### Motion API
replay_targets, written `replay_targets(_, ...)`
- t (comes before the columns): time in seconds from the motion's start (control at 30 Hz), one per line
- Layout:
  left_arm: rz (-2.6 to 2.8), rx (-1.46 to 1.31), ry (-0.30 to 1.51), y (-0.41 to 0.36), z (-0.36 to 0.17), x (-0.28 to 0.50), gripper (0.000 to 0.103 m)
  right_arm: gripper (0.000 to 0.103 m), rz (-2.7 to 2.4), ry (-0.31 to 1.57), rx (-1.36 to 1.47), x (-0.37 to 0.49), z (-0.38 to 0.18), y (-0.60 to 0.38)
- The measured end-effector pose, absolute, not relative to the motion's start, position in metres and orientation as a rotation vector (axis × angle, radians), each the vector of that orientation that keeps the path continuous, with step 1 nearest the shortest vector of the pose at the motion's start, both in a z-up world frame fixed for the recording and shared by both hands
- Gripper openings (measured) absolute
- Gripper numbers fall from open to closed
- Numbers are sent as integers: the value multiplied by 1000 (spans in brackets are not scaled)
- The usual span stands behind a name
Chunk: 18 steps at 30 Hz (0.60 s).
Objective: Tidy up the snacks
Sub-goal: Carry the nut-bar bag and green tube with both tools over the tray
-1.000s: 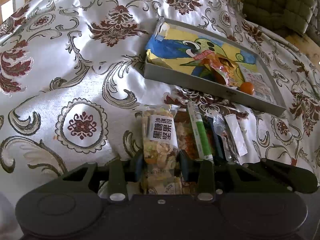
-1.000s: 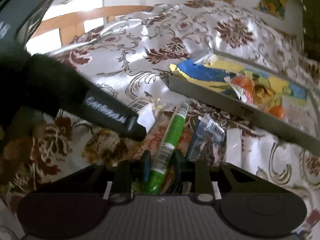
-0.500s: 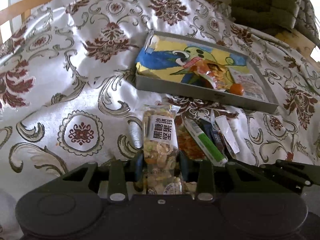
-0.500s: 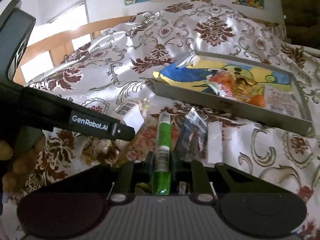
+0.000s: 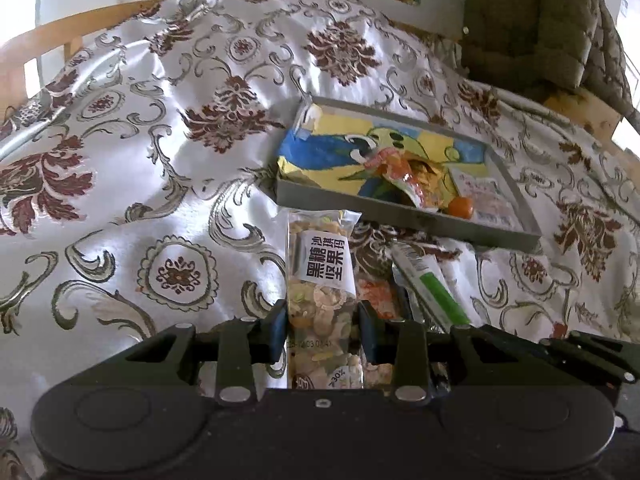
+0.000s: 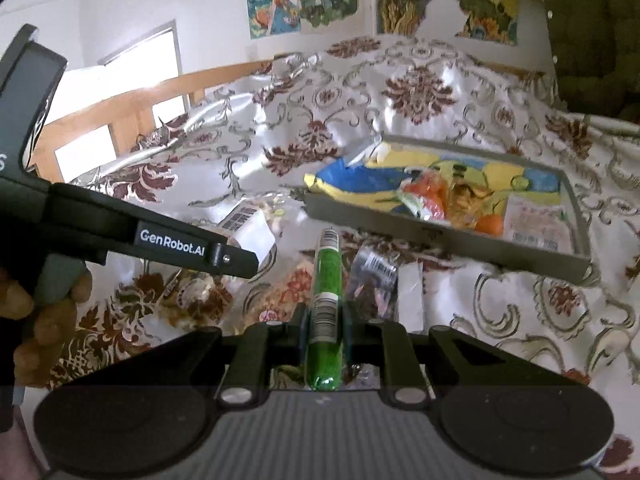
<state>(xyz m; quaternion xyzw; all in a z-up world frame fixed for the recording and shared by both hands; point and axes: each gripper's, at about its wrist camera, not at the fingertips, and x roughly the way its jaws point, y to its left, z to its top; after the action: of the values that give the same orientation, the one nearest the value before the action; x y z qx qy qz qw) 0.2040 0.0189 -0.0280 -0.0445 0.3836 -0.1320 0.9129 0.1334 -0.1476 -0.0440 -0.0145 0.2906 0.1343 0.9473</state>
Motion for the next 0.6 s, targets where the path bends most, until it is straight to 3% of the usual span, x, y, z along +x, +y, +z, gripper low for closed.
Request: replay_targets(0.6,-376,-122,695,-20,22,245,38,19,237,554,-83,178,11,-206)
